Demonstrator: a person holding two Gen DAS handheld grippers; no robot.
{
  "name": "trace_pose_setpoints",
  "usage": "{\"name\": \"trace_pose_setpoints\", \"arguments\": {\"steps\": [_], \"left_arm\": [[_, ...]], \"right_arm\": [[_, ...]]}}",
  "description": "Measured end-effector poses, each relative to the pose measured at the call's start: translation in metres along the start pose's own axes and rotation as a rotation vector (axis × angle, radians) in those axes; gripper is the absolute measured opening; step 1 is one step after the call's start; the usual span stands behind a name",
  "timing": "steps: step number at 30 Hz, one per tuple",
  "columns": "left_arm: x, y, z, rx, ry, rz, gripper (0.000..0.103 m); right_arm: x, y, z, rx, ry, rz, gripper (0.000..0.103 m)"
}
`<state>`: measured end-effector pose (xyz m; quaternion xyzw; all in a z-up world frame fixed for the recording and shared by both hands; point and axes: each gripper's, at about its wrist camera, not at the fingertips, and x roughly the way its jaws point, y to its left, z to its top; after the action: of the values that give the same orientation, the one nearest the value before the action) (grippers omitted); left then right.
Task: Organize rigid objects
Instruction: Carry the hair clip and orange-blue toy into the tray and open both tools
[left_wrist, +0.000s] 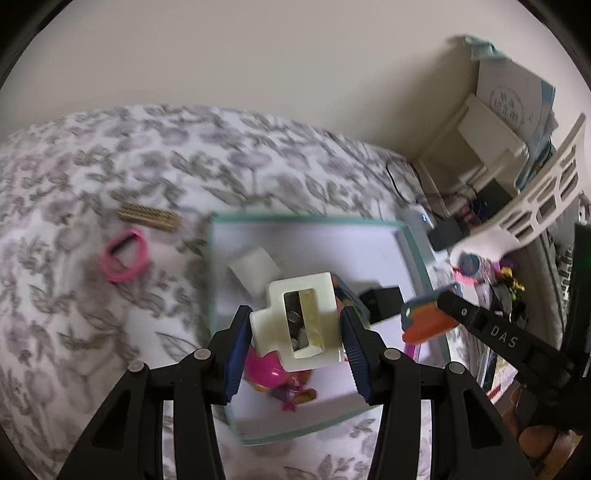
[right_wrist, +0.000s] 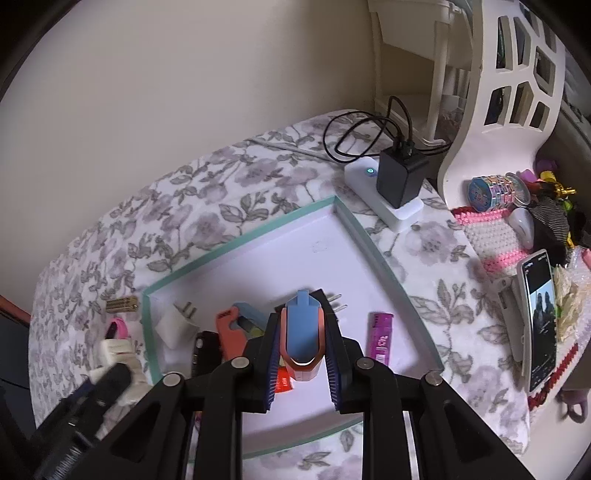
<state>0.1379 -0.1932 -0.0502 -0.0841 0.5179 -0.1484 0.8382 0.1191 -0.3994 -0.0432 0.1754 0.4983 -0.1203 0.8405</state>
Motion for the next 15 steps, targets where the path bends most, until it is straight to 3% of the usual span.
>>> {"name": "trace_pose_setpoints", "arguments": {"steps": [15], "left_arm": [[0.044,-0.012,-0.014,0.053,0.102,0.033,0.050]], "right_arm": [[0.042,0.011,-0.011,-0.060,0.139,-0.040,0.024]]}}
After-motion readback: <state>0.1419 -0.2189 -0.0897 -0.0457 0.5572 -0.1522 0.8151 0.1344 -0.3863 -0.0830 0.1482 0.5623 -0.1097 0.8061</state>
